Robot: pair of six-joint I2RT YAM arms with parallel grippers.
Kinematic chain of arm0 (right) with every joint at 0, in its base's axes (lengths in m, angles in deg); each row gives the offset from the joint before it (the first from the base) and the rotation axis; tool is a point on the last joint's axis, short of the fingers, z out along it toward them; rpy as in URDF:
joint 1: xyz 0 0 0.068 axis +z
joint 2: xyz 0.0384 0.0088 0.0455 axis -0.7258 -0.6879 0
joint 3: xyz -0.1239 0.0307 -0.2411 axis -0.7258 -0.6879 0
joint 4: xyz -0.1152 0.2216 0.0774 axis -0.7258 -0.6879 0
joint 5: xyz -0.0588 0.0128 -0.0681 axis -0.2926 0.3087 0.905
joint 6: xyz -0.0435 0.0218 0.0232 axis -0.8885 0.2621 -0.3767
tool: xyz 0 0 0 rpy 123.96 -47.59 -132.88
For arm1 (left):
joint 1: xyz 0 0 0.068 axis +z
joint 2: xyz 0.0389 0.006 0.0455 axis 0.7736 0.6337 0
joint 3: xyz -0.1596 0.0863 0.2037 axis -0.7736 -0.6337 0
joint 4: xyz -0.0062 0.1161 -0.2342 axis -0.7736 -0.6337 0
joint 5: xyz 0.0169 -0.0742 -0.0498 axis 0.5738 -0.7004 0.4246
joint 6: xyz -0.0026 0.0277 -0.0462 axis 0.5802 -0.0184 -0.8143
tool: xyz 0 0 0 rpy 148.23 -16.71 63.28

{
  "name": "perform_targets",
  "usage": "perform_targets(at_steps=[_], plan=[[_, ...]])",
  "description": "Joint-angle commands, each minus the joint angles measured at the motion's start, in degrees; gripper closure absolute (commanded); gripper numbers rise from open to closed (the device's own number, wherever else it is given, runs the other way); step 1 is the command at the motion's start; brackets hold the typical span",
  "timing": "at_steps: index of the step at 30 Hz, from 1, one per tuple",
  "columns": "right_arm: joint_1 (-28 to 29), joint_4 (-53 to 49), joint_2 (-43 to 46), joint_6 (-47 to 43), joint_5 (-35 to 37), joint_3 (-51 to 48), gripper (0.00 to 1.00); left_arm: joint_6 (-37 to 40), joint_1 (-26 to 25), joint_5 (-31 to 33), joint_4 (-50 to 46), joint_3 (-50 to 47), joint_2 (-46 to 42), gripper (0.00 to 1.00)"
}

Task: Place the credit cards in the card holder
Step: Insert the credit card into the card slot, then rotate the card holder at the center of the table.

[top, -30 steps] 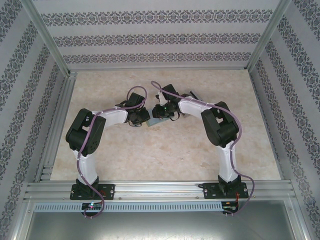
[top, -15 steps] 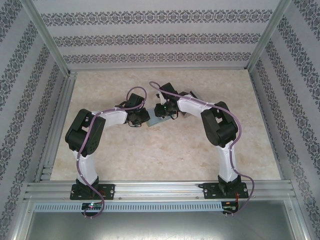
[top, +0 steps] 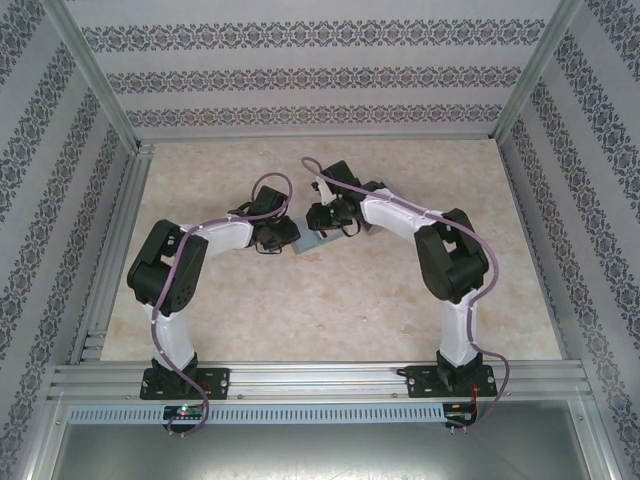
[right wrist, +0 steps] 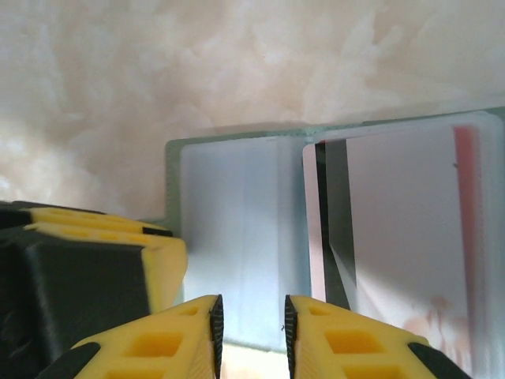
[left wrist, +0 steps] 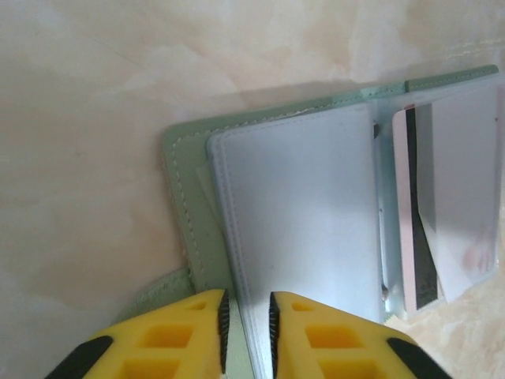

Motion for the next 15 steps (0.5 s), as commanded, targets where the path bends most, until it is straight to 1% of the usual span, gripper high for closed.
perform_targets(at_steps=[1,4,7,9,11,13,15], plan=[[-1.3,1.0,5.0,1.0,-2.4,-4.5,0.70,1.5,0.5,0.9,-4.2,1.3,-4.3,0.71],[-2.3,2.3,7.2,1.8,-4.4,-9.3,0.69,2.7,0.8,1.6,-6.1,3.7,-5.0,0.67],[-3.0,3.9,8.0,2.8,-6.1,-13.6,0.70,4.4,2.1,1.6,-8.1,7.4,-3.0,0.67],[-3.2,4.9,8.0,3.1,-6.1,-15.6,0.70,5.6,3.0,1.2,-8.5,10.0,-0.5,0.67],[-3.4,5.9,7.3,3.5,-6.3,-17.1,0.70,7.1,4.0,-0.4,-9.8,13.7,2.8,0.69],[-3.6,7.0,6.2,3.8,-6.1,-17.7,0.70,8.7,4.4,0.4,-11.3,16.7,5.7,0.71],[-4.0,7.7,4.9,3.9,-5.8,-17.5,0.70,9.9,4.9,-0.4,-12.6,18.9,8.4,0.73]])
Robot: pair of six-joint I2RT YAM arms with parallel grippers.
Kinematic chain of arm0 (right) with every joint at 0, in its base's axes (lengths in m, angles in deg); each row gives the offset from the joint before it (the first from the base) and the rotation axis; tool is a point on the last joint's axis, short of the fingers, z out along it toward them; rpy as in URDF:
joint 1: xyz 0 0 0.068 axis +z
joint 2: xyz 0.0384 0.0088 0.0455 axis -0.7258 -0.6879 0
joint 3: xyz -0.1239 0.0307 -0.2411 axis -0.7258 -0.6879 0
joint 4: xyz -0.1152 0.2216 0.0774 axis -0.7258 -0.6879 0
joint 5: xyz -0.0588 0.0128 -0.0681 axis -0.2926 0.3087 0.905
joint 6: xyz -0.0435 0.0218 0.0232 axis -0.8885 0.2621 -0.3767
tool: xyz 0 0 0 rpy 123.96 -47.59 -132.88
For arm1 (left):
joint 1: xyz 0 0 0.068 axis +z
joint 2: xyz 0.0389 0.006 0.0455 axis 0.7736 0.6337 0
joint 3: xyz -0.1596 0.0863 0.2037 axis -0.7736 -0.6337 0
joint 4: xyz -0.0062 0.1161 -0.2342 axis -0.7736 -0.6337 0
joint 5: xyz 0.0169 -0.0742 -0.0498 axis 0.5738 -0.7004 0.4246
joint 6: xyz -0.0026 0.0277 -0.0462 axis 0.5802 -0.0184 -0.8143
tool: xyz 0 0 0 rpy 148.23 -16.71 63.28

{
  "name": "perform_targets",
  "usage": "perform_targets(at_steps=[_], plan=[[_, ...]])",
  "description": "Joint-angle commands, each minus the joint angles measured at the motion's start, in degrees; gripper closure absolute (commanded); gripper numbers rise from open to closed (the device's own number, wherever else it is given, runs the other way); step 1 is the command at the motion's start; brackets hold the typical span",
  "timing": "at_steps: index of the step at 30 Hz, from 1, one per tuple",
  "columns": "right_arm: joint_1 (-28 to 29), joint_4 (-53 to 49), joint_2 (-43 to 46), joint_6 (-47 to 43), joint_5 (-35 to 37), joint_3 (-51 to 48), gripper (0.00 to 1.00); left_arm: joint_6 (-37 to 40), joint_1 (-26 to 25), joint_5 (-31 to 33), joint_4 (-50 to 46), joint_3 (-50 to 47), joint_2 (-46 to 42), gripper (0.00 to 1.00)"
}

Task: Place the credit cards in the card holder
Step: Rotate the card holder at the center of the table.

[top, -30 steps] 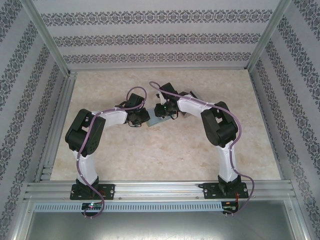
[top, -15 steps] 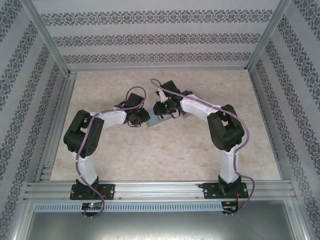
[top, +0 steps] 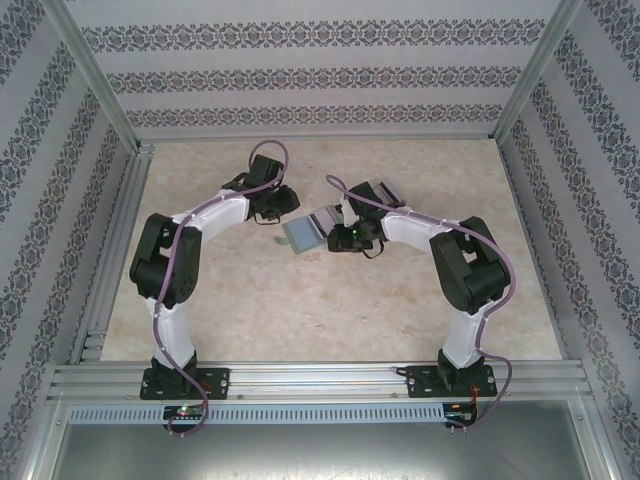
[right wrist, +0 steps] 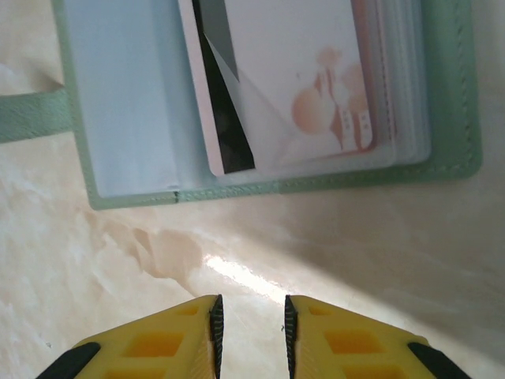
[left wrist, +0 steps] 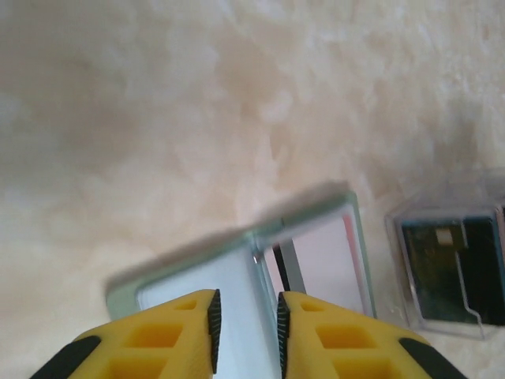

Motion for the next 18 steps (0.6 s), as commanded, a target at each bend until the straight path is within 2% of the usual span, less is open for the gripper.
perform_targets(at_steps=[1,8,14,18], plan=[[-0.9,4.0,-2.1,1.0,-0.2,0.0,0.70,4.0,1.0,-0.7,-5.8,2.6,4.6,0.75],[-3.4,4.4,-7.7,1.0,1.3,5.2,0.70,2.7,1.1,-1.2,-1.6,-7.1,2.1,0.83],[-3.1,2.3,-11.6,0.3,0.5,11.4,0.70,0.8,1.1,-1.1,2.0,-16.9,-3.2,0.83],[-2.2,1.2,-11.2,-0.2,0.2,12.2,0.70,0.9,1.1,0.4,1.9,-19.1,-4.7,0.83]])
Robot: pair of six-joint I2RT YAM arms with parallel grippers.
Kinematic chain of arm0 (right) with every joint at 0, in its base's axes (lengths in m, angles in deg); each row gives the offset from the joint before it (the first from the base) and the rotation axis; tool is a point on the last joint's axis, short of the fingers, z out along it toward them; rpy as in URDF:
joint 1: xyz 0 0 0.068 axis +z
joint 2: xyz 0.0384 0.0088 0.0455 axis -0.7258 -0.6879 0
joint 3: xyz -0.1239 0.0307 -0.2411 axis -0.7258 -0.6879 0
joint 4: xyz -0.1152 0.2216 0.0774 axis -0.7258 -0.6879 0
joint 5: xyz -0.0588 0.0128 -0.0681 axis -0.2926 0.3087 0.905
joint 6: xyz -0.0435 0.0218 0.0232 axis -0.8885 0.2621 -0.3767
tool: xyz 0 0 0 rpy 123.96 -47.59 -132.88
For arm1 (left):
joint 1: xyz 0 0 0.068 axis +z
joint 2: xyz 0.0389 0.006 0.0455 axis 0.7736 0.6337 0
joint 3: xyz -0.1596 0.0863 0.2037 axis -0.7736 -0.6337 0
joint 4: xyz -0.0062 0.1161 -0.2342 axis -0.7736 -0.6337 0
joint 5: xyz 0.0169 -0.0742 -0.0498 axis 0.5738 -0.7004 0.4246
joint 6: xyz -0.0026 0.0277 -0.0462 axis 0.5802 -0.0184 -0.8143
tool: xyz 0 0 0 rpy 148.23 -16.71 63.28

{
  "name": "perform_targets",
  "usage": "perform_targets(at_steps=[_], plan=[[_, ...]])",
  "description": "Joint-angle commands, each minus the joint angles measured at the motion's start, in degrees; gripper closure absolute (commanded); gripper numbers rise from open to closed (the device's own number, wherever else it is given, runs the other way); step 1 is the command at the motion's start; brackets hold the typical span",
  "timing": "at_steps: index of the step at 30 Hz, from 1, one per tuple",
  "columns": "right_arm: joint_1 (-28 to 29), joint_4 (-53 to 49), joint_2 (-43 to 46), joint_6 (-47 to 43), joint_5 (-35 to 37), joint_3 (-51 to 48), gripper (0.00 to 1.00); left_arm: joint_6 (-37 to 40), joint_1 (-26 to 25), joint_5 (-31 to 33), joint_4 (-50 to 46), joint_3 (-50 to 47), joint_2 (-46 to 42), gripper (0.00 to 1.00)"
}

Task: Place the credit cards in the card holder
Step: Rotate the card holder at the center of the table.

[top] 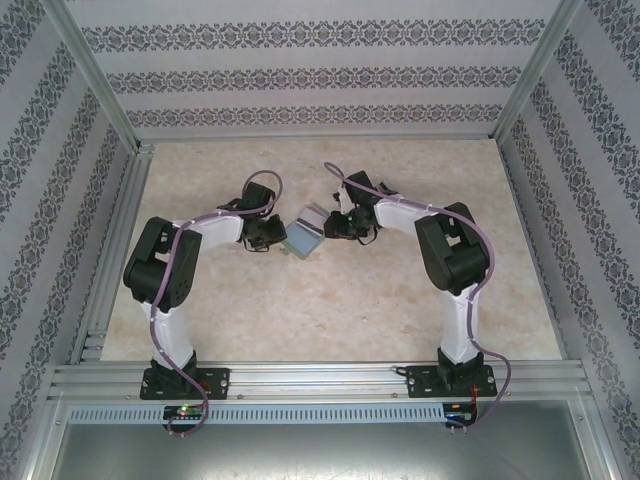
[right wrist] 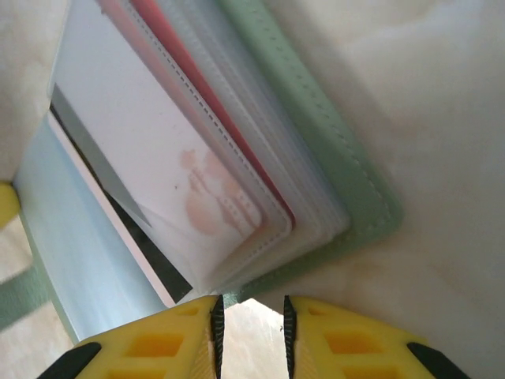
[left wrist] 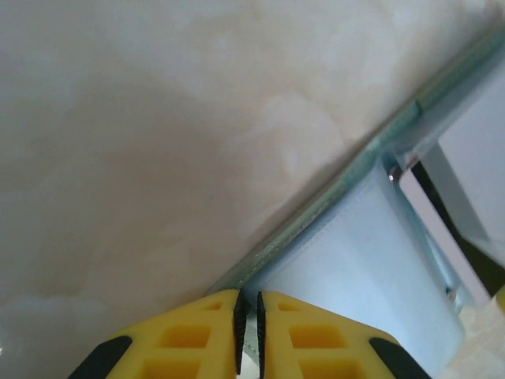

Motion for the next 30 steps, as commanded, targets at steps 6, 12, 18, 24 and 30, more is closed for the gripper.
perform_targets(at_steps=[6,12,18,24,30], plan=[[0.3,-0.1,3.0,-0.9,1.4,-0.6,0.70,-1.3,0.2,-0.4,-1.0,-2.1,0.1,0.84],[-0.1,-1.3,-2.1,-1.1,1.6,4.2,0.70,-3.9,-2.0,-1.5,1.5,-7.0,-3.7,0.84],[-0.2,-2.3,-4.2,-0.9,1.3,8.7,0.70,-4.7,-2.8,0.1,1.5,-10.3,-6.7,0.84],[0.0,-3.2,1.6,-1.9,2.7,6.0,0.70,-3.6,-2.8,1.4,0.5,-9.0,-5.4,0.84],[-1.0,-7.5,-0.9,-2.8,1.3,15.1,0.69,-2.8,-2.7,2.1,-0.5,-8.3,-4.7,0.85]])
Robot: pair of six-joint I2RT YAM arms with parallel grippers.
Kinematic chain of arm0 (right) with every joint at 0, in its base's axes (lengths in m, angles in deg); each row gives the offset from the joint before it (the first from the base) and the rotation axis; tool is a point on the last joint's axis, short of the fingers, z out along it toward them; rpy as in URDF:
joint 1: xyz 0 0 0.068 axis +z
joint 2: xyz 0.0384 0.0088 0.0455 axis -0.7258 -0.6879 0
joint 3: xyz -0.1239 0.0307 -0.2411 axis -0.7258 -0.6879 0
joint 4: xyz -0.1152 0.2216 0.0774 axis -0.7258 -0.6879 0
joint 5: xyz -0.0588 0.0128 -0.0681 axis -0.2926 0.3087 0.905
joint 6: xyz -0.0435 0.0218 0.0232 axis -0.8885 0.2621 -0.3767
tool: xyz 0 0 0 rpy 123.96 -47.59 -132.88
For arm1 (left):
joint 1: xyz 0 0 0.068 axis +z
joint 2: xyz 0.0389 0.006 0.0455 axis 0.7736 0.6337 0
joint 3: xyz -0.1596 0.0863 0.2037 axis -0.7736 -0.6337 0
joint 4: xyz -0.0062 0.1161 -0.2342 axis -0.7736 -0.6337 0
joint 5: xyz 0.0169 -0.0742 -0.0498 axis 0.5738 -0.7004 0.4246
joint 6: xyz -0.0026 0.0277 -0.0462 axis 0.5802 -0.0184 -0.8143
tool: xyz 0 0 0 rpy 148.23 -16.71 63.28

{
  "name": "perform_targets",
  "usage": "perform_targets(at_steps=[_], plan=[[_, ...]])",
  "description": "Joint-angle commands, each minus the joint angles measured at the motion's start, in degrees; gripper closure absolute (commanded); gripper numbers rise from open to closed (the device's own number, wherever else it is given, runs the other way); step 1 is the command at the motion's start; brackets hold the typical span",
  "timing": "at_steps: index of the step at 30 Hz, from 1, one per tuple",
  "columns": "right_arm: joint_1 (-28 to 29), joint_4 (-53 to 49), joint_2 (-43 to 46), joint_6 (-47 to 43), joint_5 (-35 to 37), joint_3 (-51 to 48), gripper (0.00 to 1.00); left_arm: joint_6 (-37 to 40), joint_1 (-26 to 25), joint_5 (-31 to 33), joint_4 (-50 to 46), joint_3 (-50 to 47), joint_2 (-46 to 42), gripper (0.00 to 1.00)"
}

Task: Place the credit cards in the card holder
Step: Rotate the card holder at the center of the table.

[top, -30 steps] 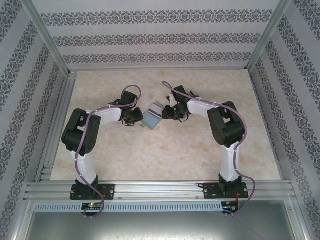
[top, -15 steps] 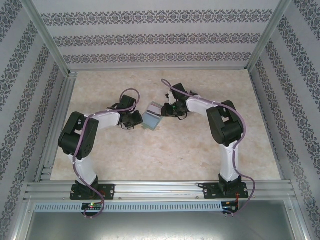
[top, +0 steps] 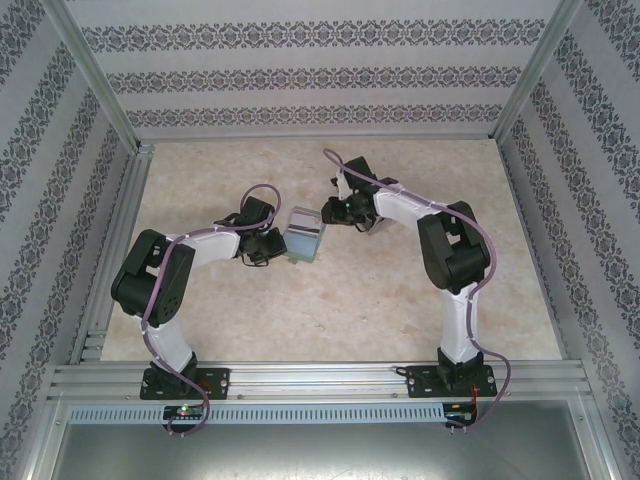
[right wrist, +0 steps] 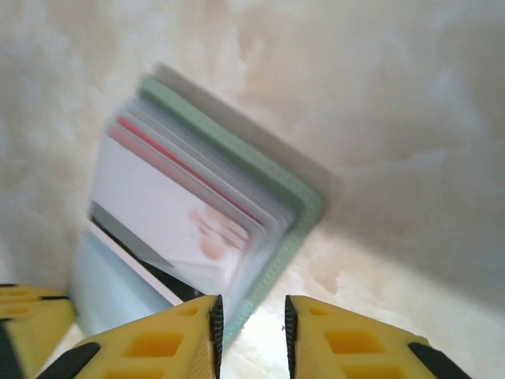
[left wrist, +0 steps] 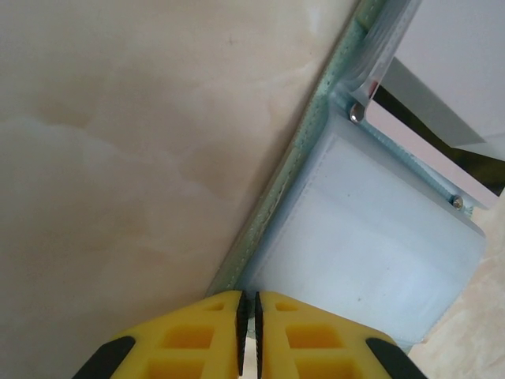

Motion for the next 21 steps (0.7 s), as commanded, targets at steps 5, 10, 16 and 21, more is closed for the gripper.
perform_targets(at_steps=[5,10,16,21], plan=[[-0.3,-4.8,-8.8,-1.3,-1.0,15.1,0.69,1.1,0.6,3.7,-4.3,0.3,1.1,0.85],[-0.5,-7.6,-14.1,-1.6,-1.9,20.0,0.69,1.1,1.5,3.6,-3.2,0.4,1.8,0.85],[0.7,-4.9,-12.5,-1.9,-4.2,13.1,0.69,2.8,2.4,3.4,-4.5,3.1,3.7,0.85],[1.7,0.2,-5.6,-0.7,-3.8,1.7,0.69,4.5,4.1,4.4,-6.4,5.4,4.8,0.85]])
